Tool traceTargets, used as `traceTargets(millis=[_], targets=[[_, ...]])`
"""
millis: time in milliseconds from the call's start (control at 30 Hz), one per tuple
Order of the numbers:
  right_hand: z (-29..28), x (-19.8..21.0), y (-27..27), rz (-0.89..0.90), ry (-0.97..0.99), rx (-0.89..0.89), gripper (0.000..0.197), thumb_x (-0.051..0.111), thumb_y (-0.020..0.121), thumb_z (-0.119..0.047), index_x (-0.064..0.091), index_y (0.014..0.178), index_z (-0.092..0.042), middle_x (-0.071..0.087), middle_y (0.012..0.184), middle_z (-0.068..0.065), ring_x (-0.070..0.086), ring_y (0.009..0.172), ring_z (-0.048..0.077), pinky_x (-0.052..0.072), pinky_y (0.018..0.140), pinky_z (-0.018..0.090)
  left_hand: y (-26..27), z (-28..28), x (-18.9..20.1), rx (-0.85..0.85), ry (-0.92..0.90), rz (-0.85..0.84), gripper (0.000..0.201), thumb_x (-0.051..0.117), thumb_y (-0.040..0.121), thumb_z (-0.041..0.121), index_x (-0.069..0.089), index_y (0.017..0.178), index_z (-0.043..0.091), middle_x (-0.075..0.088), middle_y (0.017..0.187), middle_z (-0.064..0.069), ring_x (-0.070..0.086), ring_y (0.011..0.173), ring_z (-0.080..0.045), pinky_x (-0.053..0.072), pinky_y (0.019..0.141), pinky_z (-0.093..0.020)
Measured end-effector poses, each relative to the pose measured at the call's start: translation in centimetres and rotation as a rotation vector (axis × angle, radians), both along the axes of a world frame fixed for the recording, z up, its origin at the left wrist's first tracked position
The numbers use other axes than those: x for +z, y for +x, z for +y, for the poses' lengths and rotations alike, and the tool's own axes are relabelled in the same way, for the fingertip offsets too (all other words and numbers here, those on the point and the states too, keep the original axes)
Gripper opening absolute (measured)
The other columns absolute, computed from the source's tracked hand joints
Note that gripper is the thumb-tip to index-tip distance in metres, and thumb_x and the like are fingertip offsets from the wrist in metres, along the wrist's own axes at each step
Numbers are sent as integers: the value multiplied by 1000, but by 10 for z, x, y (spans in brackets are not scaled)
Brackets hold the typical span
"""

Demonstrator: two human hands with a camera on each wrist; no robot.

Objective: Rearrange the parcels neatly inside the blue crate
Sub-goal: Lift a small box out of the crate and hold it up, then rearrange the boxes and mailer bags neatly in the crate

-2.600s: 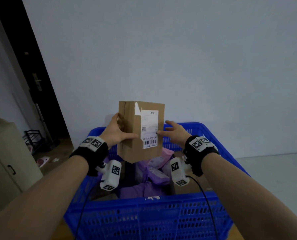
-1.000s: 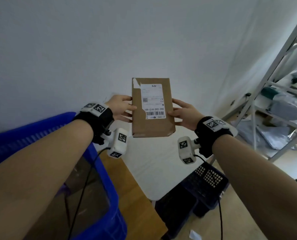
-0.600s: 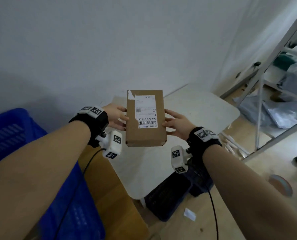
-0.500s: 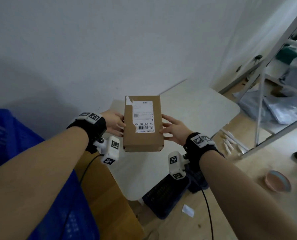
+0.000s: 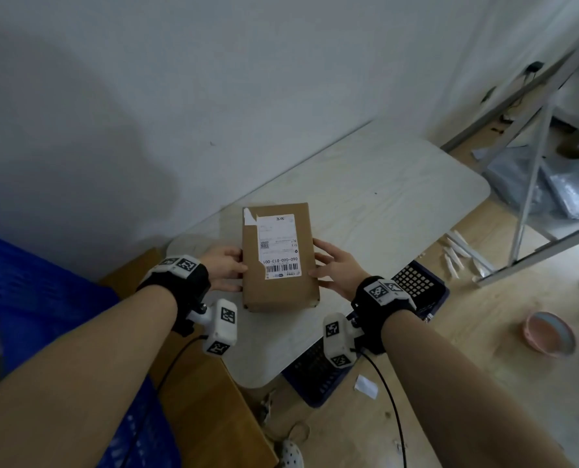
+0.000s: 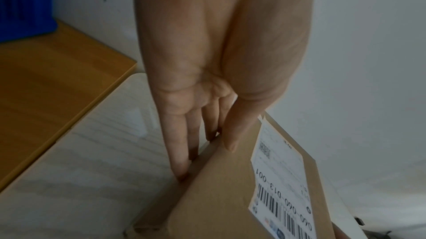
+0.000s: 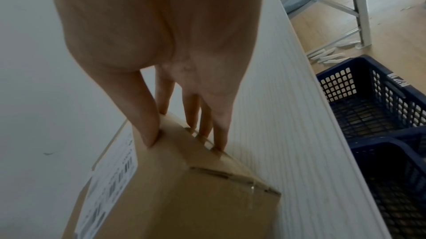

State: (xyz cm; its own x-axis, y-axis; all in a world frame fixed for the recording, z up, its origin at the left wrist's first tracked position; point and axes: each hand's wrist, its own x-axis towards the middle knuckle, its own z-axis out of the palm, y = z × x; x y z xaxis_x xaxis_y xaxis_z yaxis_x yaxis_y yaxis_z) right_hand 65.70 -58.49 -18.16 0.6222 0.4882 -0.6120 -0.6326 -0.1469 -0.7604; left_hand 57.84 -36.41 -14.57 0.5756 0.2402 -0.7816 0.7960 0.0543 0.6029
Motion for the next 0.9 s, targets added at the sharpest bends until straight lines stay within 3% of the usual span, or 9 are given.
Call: traceTargets(millis=[100,167,300,367,433,500,667,767,900], targets=[[2,-4,-2,-10,-25,12,75,51,80,19,42,142,-22,55,134,7,51,122,26,49,84,37,-5,-3,-8,35,14,-14,41,57,90,2,51,129,10,61,123,-7,60,103,-22,51,81,-39],[2,-8,-4,-23,-57,20,74,53,81,17,42,142,-23,55,136,7,51,124,27,48,96,45,-7,-8,-14,87,53,-22,39,60,89,5,53,127,9,63,122,-8,61,99,-23,52,77,-38],[3,-12,-5,-91,-127,41,72,62,80,9,44,140,-26,53,139,4,51,125,28,40,105,55,-8,-21,-21,143,121,-51,40,62,88,3,53,127,5,61,123,-10,61,107,-29,52,81,-39],[3,-9,-7,-125,-180,41,71,66,79,3,44,139,-27,54,138,4,52,124,27,41,104,55,-7,-24,-23,146,136,-67,41,62,87,2,52,127,4,60,120,-10,59,112,-31,51,84,-41],[3,-4,-10,-184,-244,52,70,69,79,0,43,141,-23,52,139,7,51,126,26,44,104,45,-6,-24,-19,117,143,-81,45,64,86,3,51,129,4,59,122,-7,59,111,-30,51,89,-42],[3,5,-13,-263,-304,52,66,70,80,-3,45,140,-16,51,140,10,47,130,23,43,101,36,-5,-26,-10,52,212,-79,51,67,84,7,50,133,6,57,130,-9,58,115,-30,50,93,-42],[3,42,-22,-454,-432,93,51,68,85,-18,53,133,-12,52,139,12,47,132,20,40,108,40,-4,-33,31,-216,449,-95,42,61,89,17,55,129,5,55,135,-11,52,123,-27,44,104,-34],[-2,77,-28,-563,-514,131,46,63,89,-20,54,133,-9,53,139,11,47,131,21,38,110,37,-6,-41,63,-395,583,-171,36,59,90,21,61,123,7,59,130,-10,56,117,-26,43,96,-30],[-8,132,-40,-713,-645,173,45,58,93,-24,52,135,-9,52,140,10,48,130,23,38,108,34,-14,-53,118,-512,676,-265,29,57,91,23,67,111,5,66,117,-11,61,103,-26,45,83,-29]])
